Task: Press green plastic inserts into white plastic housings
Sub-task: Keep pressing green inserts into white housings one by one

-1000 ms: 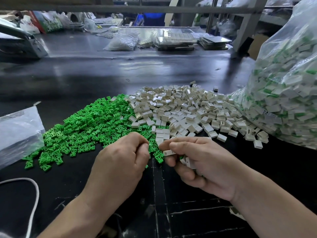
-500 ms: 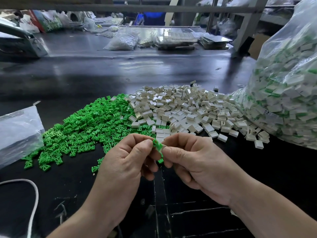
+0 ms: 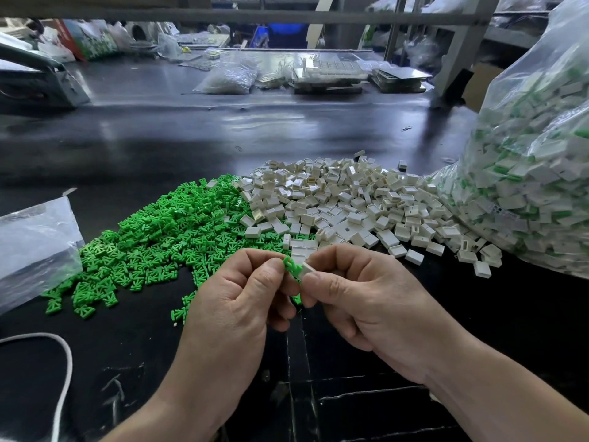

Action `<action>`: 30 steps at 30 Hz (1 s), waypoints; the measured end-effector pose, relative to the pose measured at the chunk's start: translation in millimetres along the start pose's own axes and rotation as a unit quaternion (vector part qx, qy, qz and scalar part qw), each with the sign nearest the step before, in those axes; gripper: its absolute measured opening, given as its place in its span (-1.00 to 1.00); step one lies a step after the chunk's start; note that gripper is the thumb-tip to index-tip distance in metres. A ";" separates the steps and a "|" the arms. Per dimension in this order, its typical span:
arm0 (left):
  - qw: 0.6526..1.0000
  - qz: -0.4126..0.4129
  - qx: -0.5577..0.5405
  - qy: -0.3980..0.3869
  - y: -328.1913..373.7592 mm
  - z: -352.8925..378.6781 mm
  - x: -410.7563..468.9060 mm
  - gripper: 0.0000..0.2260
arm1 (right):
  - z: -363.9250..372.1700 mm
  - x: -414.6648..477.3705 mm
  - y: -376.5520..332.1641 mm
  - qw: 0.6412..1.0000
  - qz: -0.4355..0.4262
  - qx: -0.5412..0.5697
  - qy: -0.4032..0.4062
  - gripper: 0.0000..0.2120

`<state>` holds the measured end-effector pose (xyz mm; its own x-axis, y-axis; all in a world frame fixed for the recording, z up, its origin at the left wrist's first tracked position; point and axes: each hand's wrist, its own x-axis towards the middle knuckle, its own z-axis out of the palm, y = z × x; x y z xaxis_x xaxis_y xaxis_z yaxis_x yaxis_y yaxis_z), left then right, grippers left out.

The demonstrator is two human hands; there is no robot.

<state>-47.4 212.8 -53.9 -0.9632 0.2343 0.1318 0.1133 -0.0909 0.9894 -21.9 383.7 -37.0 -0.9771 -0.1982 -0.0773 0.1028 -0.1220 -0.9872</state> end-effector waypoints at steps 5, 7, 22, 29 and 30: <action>1.000 -0.004 -0.012 0.003 -0.9 0.6 -0.3 -0.85 | 0.8 -0.7 -0.2 1.000 0.009 -0.012 0.012 -0.91; 1.000 -0.009 -0.022 0.005 -1.2 0.8 -0.4 -0.85 | 0.9 -1.0 -0.4 1.000 0.009 -0.018 0.015 -0.91; 0.993 -0.047 -0.105 -0.017 2.7 0.4 0.6 -0.86 | 1.7 -1.6 -1.4 0.999 0.038 0.000 0.023 -0.88; 1.000 0.009 -0.001 0.011 1.7 0.8 -1.2 -0.83 | 1.7 -2.3 0.6 1.000 0.006 -0.011 0.003 -0.91; 1.000 0.014 0.005 0.014 1.7 1.0 -1.3 -0.83 | 1.5 -2.3 2.0 1.000 -0.002 -0.019 0.004 -0.90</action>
<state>-45.6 213.2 -52.3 -0.9661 0.2051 0.1571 0.1419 -0.0867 0.9861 -19.2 382.5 -38.6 -0.9791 -0.1894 -0.0739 0.0915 -0.0864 -0.9920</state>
